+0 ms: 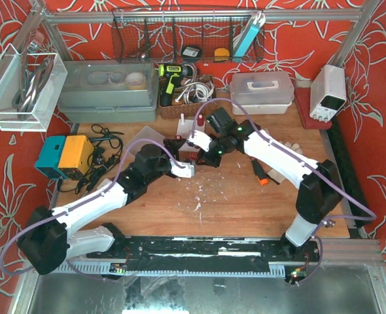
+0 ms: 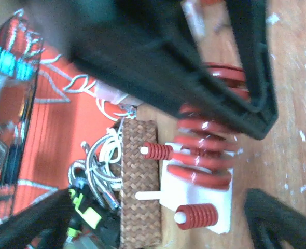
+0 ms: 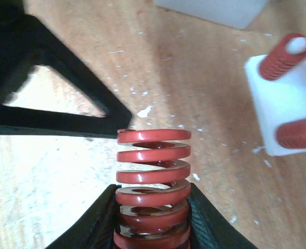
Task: Install the large spring
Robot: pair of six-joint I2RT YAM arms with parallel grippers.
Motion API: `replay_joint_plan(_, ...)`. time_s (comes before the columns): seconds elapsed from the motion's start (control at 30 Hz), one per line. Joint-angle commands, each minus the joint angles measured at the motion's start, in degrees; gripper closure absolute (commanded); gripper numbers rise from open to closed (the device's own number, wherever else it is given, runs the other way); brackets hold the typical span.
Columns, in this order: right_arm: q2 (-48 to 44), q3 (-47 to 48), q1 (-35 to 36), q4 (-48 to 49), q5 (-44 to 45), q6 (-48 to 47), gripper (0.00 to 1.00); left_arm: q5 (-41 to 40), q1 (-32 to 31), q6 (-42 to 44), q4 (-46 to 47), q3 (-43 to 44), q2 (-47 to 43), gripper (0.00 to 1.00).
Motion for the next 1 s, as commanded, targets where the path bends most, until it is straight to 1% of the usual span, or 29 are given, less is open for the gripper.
replay_joint_plan(0.0,-6.4,-5.47,-2.6,13.63,3.88,4.47,1.0,0.83,2.2,-14.24,6.18,0.43,-4.44,0.01)
replay_joint_plan(0.03,-7.71,-6.95,-3.18,15.84,4.59,4.88,1.0,0.05,2.43,-17.66,7.51,0.49,-5.09,0.0)
replay_joint_plan(0.13,-11.69,-12.14,-3.99,24.16,6.41,5.92,1.0,-2.89,2.54,-31.9,11.16,0.76,-7.43,0.0)
replay_joint_plan(0.2,-14.87,-16.13,-4.09,30.85,7.43,5.25,1.0,-5.47,2.61,-45.06,12.64,0.8,-9.28,0.0)
replay_joint_plan(0.27,-17.88,-21.11,-4.09,37.98,7.64,5.06,1.0,-7.94,2.67,-57.33,11.39,1.49,-10.91,0.0)
replay_joint_plan(0.33,-20.35,-26.07,-3.98,45.6,7.02,4.76,1.0,-11.57,2.79,-69.23,8.19,2.78,-11.78,0.0)
replay_joint_plan(0.37,-21.39,-28.94,-3.96,49.24,6.89,4.91,1.0,-11.4,3.03,-74.05,6.48,3.75,-11.96,0.0)
replay_joint_plan(0.43,-22.57,-31.62,-3.72,54.67,7.84,5.45,1.0,-7.89,3.33,-80.71,3.62,5.58,-11.66,0.0)
replay_joint_plan(0.5,-22.85,-32.89,-3.42,57.04,7.66,4.85,1.0,-5.67,3.65,-88.17,-0.6,8.99,-10.48,0.01)
replay_joint_plan(0.53,-23.04,-33.71,-2.97,58.2,7.66,4.06,1.0,-4.12,3.98,-91.83,-3.53,10.96,-9.57,0.05)
replay_joint_plan(0.6,-23.69,-36.54,-1.58,63.08,8.78,2.89,1.0,1.57,4.93,-97.86,-7.26,13.86,-6.27,0.17)
replay_joint_plan(0.7,-24.06,-38.59,-0.64,67.89,10.3,4.12,1.0,9.73,5.22,-105.36,-5.88,14.37,-3.09,0.33)
replay_joint_plan(0.77,-23.66,-38.65,-0.22,68.6,10.65,4.18,1.0,14.17,5.23,-108.12,-6.14,15.79,-0.34,0.41)
replay_joint_plan(0.8,-23.45,-38.58,-0.08,68.86,11.0,4.35,1.0,16.07,5.23,-108.43,-7.13,17.13,1.13,0.43)
replay_joint_plan(0.87,-23.44,-39.02,0.27,69.75,11.66,4.64,1.0,18.0,5.23,-107.91,-10.33,19.65,3.86,0.45)
replay_joint_plan(0.97,-23.61,-39.89,0.48,71.96,12.23,5.25,1.0,16.89,5.23,-106.95,-13.57,21.04,5.5,0.45)
